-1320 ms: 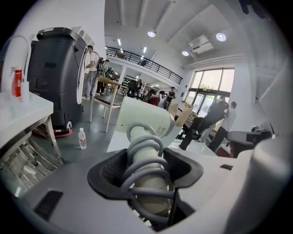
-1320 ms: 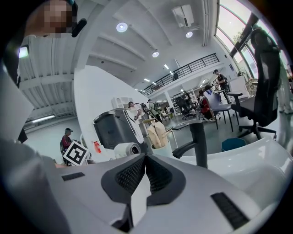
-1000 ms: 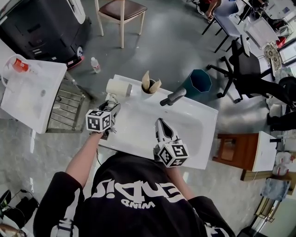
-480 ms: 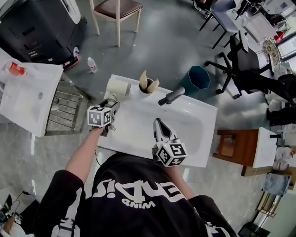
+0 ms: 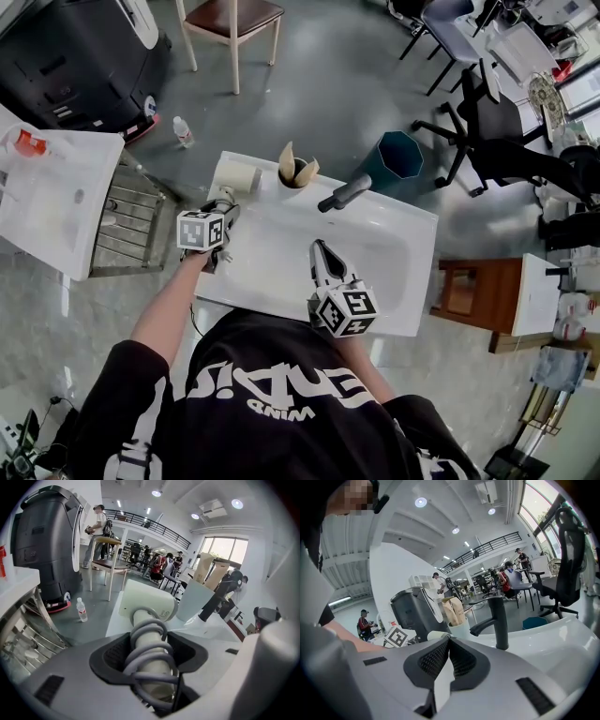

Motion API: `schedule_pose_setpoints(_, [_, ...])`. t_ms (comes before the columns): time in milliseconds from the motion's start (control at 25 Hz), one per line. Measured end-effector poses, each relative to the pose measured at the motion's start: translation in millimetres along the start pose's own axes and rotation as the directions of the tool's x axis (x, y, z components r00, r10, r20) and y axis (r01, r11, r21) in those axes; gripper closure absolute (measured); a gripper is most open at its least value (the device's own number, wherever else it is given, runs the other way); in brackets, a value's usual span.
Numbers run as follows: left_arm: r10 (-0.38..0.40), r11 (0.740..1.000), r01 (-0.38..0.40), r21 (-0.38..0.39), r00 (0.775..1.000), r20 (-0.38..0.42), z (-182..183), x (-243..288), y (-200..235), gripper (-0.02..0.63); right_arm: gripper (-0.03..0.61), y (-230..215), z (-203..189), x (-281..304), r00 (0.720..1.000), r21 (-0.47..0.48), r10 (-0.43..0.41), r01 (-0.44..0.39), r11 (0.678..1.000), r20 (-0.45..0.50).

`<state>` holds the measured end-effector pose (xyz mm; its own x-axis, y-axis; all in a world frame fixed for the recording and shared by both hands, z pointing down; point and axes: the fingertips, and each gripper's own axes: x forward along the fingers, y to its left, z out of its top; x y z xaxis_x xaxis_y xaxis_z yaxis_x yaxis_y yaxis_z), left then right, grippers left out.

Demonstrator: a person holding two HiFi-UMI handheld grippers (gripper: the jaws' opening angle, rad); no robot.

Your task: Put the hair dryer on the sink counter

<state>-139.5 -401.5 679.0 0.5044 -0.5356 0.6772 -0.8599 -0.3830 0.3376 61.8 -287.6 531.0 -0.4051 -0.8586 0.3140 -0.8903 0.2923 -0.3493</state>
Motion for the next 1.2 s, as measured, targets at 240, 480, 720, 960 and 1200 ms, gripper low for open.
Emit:
schedule_pose_setpoints(240, [-0.007, 1.0, 0.006, -0.006, 1.0, -0.015, 1.1, 2.1, -0.7, 0.367, 0.554, 1.1, -0.6, 2.8, 1.0, 0.001, 0.001, -0.001, 1.0, -0.003])
schedule_pose_setpoints(480, [0.0, 1.0, -0.001, -0.001, 0.999, -0.04, -1.2, 4.8, -0.5, 0.36, 0.554, -2.8, -4.5, 2.6, 1.0, 0.006, -0.007, 0.007, 1.0, -0.009])
schedule_pose_setpoints(720, [0.011, 1.0, -0.01, 0.024, 0.999, -0.047, -2.0, 6.3, -0.1, 0.353, 0.554, -5.4, -7.1, 1.6, 1.0, 0.016, -0.015, 0.016, 1.0, -0.012])
schedule_pose_setpoints(960, [0.024, 0.999, -0.023, 0.035, 0.999, -0.042, -2.9, 6.5, -2.1, 0.347, 0.554, -7.2, -9.4, -1.4, 1.0, 0.02, -0.017, 0.017, 1.0, -0.013])
schedule_pose_setpoints(1200, [0.035, 0.999, -0.034, 0.032, 0.999, -0.026, 1.0, 0.0, -3.4, 0.337, 0.554, -8.6, -9.6, -3.6, 1.0, 0.026, -0.015, 0.015, 1.0, -0.01])
